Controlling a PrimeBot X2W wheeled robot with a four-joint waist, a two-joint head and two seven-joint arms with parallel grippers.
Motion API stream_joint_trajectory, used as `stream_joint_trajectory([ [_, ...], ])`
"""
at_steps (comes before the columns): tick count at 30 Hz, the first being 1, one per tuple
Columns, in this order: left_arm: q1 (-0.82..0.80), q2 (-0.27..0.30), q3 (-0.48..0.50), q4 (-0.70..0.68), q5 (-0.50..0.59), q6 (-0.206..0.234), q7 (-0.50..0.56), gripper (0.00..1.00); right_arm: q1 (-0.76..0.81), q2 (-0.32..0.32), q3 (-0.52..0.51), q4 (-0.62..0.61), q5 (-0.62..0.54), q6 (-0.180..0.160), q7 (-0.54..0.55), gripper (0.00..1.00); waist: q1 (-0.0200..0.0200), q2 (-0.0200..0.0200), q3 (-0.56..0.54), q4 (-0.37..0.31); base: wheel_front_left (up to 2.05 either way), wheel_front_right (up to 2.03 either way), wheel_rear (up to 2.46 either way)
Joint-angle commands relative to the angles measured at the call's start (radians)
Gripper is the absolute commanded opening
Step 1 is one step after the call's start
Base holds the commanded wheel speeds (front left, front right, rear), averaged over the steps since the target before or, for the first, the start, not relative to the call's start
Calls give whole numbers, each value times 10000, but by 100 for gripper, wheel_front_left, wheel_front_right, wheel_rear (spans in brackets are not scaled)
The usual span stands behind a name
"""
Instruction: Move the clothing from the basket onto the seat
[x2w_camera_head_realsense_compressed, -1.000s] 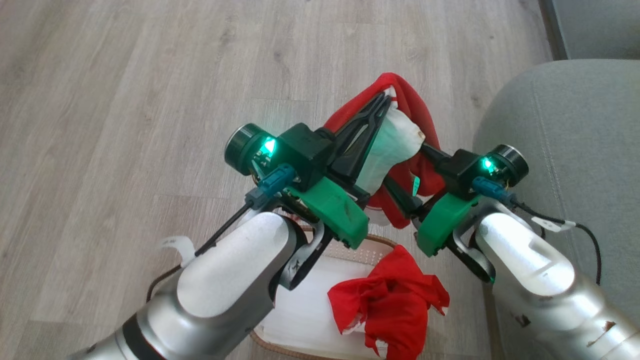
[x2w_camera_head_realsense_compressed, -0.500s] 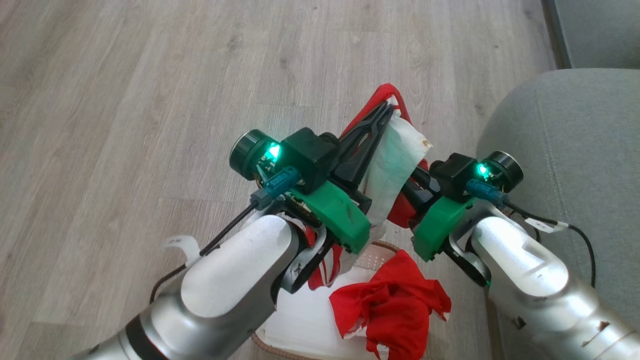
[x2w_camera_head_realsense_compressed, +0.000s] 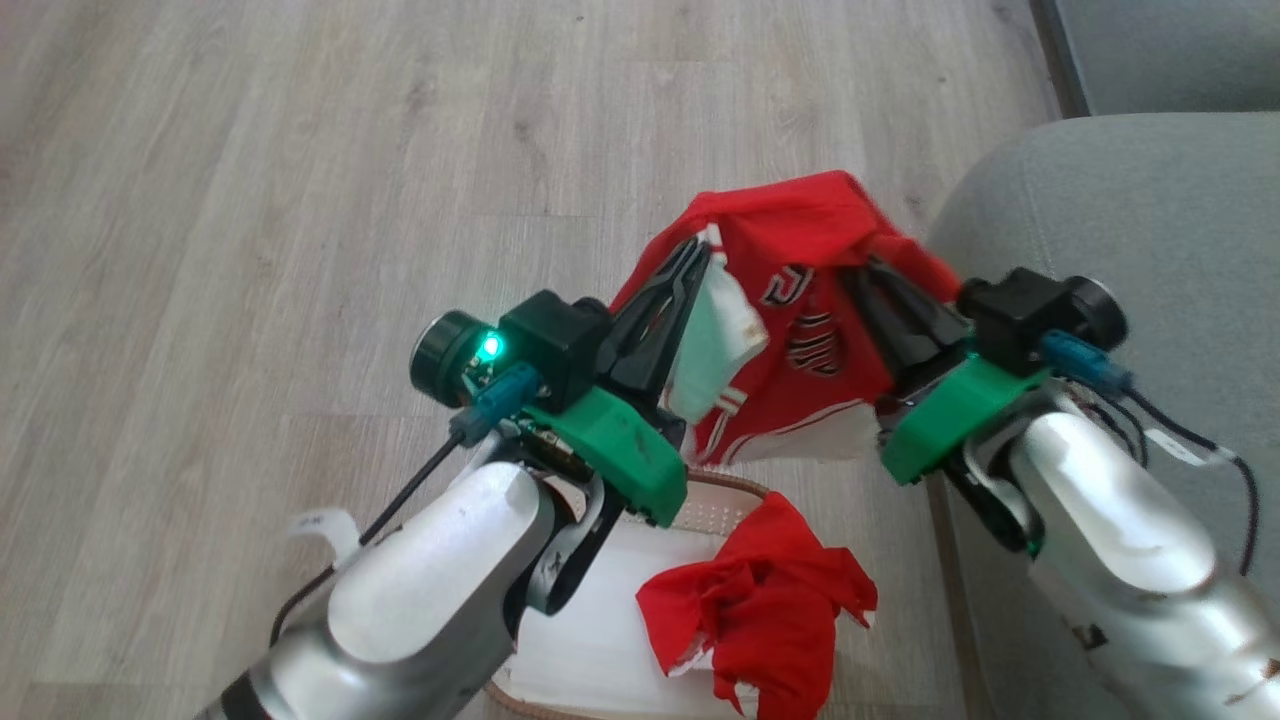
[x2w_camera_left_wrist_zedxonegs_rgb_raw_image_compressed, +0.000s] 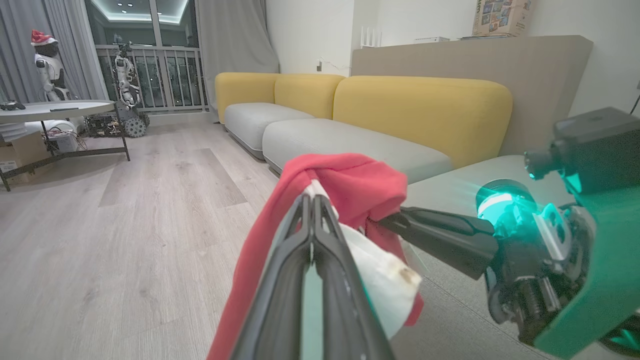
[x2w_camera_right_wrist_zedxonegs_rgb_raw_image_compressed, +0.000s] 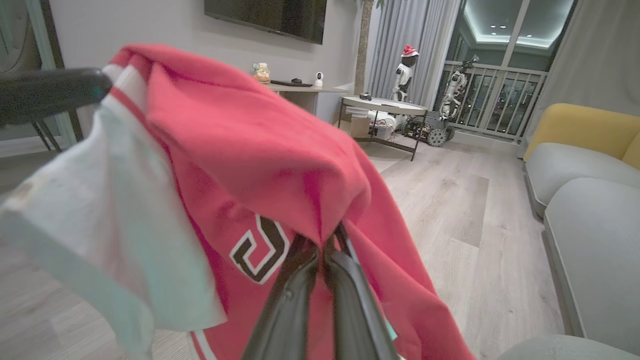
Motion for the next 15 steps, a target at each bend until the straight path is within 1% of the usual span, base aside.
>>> stream_joint_trajectory([
  [1, -296, 192, 441, -284, -90, 36, -143, 0, -27, -103, -211, -471, -17, -2, -65, 0, 0, 0, 6, -56, 0, 0, 0],
  [4, -126, 239, 434, -248, -137, 94, -183, 0, 173, -185, -645, -801, -66, -2, -65, 0, 0, 0, -16, -165, 0, 0, 0],
  [5, -15, 181, 355, -226, -176, 88, -196, 42, 315, -236, -988, -1029, -91, -2, -65, 0, 0, 0, -34, -229, 0, 0, 0],
  [6, 43, 121, 288, -224, -221, 46, -187, 48, 382, -254, -1166, -1159, -112, -2, -65, 0, 0, 0, -31, -280, 0, 0, 0],
  [7, 84, 68, 234, -213, -244, 21, -196, 100, 450, -278, -1341, -1282, -145, -2, -65, 0, 0, 0, -34, -323, 0, 0, 0],
  [12, 145, -64, 44, -77, -235, -59, -280, 100, 808, -422, -2132, -1854, -323, -2, -65, 0, 0, 0, -43, -592, 0, 0, 0],
  [15, 157, -56, 11, -24, -216, -63, -316, 100, 944, -516, -2342, -2089, -382, -2, -65, 0, 0, 0, -35, -753, 0, 0, 0],
])
